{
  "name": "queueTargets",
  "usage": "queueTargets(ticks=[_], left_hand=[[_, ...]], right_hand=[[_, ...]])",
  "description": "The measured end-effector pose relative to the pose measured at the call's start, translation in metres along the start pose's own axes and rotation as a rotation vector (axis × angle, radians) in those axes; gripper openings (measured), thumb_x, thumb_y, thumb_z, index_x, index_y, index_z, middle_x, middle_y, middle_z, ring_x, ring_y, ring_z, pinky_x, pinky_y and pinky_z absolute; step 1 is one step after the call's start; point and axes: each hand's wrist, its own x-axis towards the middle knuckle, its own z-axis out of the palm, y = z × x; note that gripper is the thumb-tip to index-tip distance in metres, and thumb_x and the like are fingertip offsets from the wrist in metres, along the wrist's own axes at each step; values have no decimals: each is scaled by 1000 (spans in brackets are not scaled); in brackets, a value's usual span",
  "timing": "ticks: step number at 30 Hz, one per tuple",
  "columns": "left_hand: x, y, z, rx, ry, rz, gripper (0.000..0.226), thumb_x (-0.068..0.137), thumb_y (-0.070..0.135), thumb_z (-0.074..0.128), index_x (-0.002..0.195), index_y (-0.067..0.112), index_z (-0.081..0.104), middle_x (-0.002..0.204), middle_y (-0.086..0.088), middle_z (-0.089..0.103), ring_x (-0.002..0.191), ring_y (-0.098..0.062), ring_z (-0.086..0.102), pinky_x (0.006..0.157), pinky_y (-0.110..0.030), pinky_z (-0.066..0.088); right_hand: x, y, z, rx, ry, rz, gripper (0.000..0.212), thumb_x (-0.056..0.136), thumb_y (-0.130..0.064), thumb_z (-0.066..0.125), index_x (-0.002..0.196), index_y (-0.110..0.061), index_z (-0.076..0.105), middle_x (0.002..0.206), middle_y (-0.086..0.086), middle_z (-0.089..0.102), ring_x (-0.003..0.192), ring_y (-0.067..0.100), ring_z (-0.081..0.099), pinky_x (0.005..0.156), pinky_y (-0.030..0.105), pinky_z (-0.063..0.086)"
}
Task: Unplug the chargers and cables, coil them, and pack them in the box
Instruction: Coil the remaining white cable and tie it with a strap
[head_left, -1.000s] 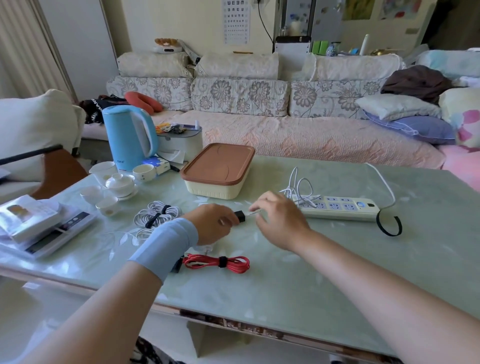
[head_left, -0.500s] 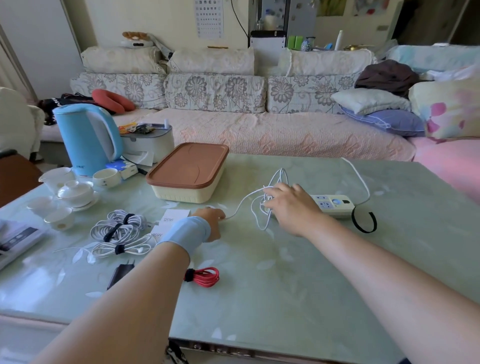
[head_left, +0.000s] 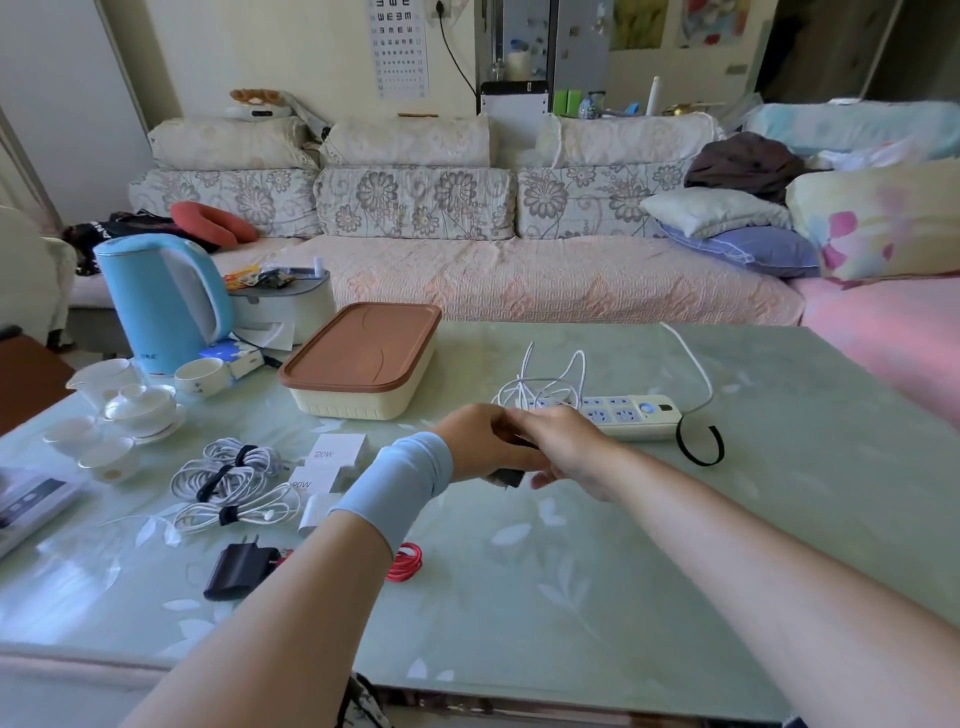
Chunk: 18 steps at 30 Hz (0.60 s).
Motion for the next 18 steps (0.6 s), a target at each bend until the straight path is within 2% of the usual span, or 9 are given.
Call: queueTargets(ticks=[2, 4, 6, 8, 10, 14, 16, 18], left_hand=[[3, 4, 6, 13, -61, 21, 10, 83, 21, 71, 87, 14, 67, 76, -2, 70, 65, -13, 66, 65, -25, 57], [8, 3, 5, 132, -58, 2, 12, 86, 24, 65, 95, 18, 71, 86, -5, 72, 72, -14, 65, 72, -29, 57], [14, 1, 0, 230, 89, 6, 14, 87, 21, 59, 92, 20, 72, 78, -5, 69, 67, -15, 61, 69, -28, 53], [20, 1, -2, 216, 282, 35, 14, 87, 22, 57, 84, 18, 69, 76, -5, 67, 65, -20, 58, 68, -30, 53], [24, 6, 4, 65, 270, 10, 20, 91, 29, 55, 83, 14, 65, 82, -8, 69, 67, -21, 59, 72, -35, 54], [29, 18, 24, -279, 14, -119, 31, 97, 36, 51, 100, 8, 63, 91, -7, 70, 75, -21, 64, 77, -32, 52], [32, 20, 27, -499, -23, -140, 23, 96, 26, 58, 106, 5, 61, 92, -13, 69, 78, -23, 66, 82, -35, 55], [36, 20, 26, -683, -46, -162, 19, 93, 13, 61, 107, 0, 58, 88, -14, 65, 75, -25, 66, 80, -39, 58]], right_hand=[[-7, 2, -9, 97, 0, -36, 29, 100, -31, 53, 90, -9, 68, 77, 9, 66, 64, 19, 60, 58, 30, 51], [-14, 6, -20, 91, 13, -58, 19, 99, -15, 52, 93, -8, 69, 78, 8, 68, 62, 19, 59, 56, 28, 48], [-21, 13, -28, 48, 33, -59, 21, 97, -4, 48, 95, -11, 68, 78, 4, 71, 56, 19, 56, 51, 25, 43], [-28, 24, -36, -97, 54, -77, 28, 97, -3, 44, 93, -17, 68, 72, -1, 69, 52, 16, 46, 50, 25, 36], [-35, 32, -43, -269, 10, -85, 33, 96, -5, 42, 92, -22, 70, 66, -6, 62, 56, 13, 43, 52, 26, 33], [-46, 31, -49, -476, -158, -46, 37, 95, -14, 40, 99, -31, 73, 66, -11, 56, 57, 8, 46, 52, 20, 35], [-47, 32, -51, -489, -206, -30, 41, 93, -12, 40, 100, -34, 74, 67, -8, 55, 57, 8, 45, 50, 18, 35], [-45, 35, -54, -516, -215, -28, 42, 92, -13, 41, 101, -37, 75, 69, -5, 54, 59, 11, 44, 52, 21, 36]])
